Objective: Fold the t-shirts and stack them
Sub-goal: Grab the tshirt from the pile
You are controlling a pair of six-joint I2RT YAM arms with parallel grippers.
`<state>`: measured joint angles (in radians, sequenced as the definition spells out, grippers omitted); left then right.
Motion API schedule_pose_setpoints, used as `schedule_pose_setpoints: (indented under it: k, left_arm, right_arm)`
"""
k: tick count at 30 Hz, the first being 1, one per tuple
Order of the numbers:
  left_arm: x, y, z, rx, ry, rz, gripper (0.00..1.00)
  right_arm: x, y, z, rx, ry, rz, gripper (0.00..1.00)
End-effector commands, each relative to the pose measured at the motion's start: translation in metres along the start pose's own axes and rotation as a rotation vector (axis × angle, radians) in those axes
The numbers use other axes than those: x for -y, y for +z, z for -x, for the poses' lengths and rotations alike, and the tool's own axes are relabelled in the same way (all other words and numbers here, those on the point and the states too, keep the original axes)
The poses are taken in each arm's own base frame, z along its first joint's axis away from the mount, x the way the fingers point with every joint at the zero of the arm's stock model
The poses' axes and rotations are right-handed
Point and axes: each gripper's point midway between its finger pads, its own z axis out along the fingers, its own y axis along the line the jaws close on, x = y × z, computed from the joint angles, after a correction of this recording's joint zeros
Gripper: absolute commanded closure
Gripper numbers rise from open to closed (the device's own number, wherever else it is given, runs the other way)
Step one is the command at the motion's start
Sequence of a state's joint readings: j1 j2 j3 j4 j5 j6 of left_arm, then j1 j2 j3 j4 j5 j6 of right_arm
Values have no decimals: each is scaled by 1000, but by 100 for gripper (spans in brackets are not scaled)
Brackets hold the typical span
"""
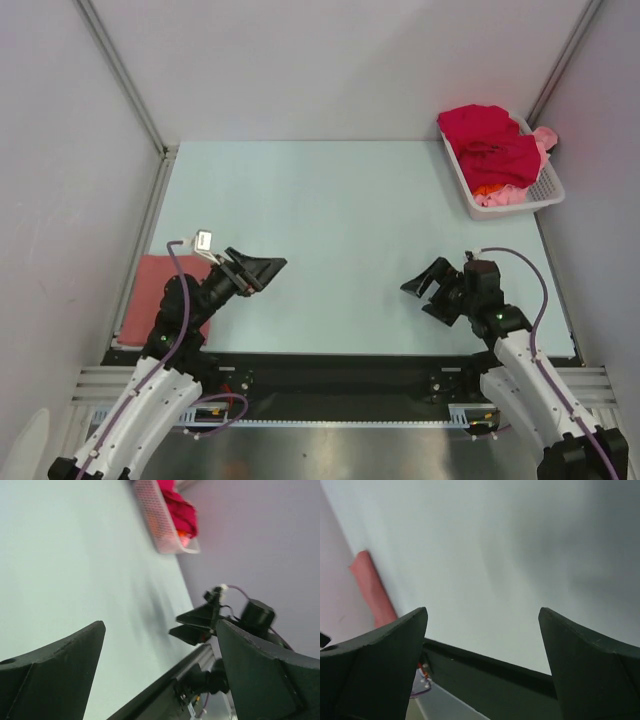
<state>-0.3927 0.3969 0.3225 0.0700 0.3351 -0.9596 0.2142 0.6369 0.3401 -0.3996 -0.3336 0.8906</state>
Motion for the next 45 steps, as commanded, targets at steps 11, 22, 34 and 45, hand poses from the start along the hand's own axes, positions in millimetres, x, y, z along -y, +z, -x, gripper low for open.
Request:
schedule_pose_setpoints:
  k: [11,22,34,45]
  left_arm:
    - [-52,-54,49,203,50,527,0]
    - [-38,-56,62,-5,311,619,0]
    - [-43,-39,61,-142,453,606,0]
    - [-31,-52,81,-99,559,632,0]
  right_arm:
    - [-12,-42,169,364,-136,-358,0]
    - [-43,-64,381,692,-154,-513,13]
    - [1,18,454,695,-3,-491,28]
    - [-2,23,473,726,-32,-536,58]
